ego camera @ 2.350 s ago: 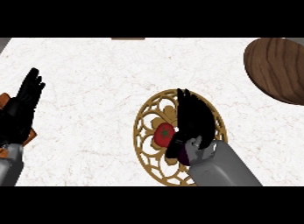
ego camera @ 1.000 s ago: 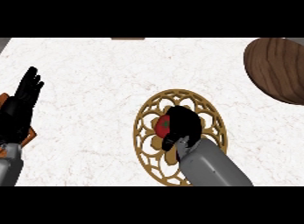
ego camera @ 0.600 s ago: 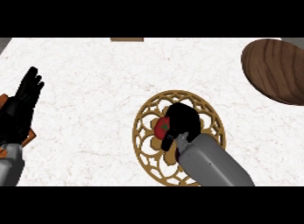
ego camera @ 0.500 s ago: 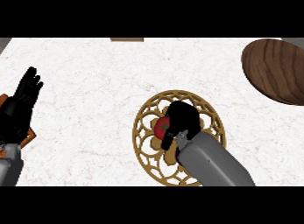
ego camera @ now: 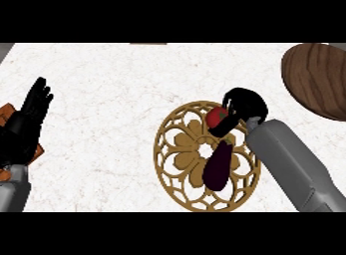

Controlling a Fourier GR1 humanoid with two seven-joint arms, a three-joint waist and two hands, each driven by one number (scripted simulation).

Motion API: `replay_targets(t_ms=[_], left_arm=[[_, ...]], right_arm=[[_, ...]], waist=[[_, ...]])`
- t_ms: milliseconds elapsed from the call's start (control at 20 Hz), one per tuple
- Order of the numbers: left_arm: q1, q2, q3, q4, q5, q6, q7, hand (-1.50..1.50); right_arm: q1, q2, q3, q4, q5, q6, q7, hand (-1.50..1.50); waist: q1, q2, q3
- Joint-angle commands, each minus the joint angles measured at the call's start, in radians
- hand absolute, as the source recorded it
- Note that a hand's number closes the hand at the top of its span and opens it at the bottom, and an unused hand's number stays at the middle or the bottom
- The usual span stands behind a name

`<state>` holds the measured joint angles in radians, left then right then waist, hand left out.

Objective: Pick the tomato from the placemat and place it in the bowl

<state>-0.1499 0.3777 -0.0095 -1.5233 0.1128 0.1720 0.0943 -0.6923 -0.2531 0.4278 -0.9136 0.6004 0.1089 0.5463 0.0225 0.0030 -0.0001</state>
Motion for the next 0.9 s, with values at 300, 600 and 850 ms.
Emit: replay_targets(t_ms=[300,600,850], left_arm=[[0.009,0.024,0.049,-0.045,0.010,-0.018,0.054,0.00],[0.033,-0.019,0.028,-0.026,-0.027,0.020,0.028,0.00],[0.075,-0.049,0.016,-0.038,-0.056,0.025,-0.011,0.00]], right_arm=[[-0.080,-0.139,-0.053,-0.113,0.134,-0.108,-0.039,1.50],[-0.148,-0.212,-0.141,-0.315,0.191,-0.205,0.099,1.50],[-0.073,-0.288,-0.246,-0.482,0.150,-0.131,0.154,1.50]], waist=[[-0.033,-0.010,0.000],[-0.051,-0.017,0.000],[-0.037,-0.010,0.000]])
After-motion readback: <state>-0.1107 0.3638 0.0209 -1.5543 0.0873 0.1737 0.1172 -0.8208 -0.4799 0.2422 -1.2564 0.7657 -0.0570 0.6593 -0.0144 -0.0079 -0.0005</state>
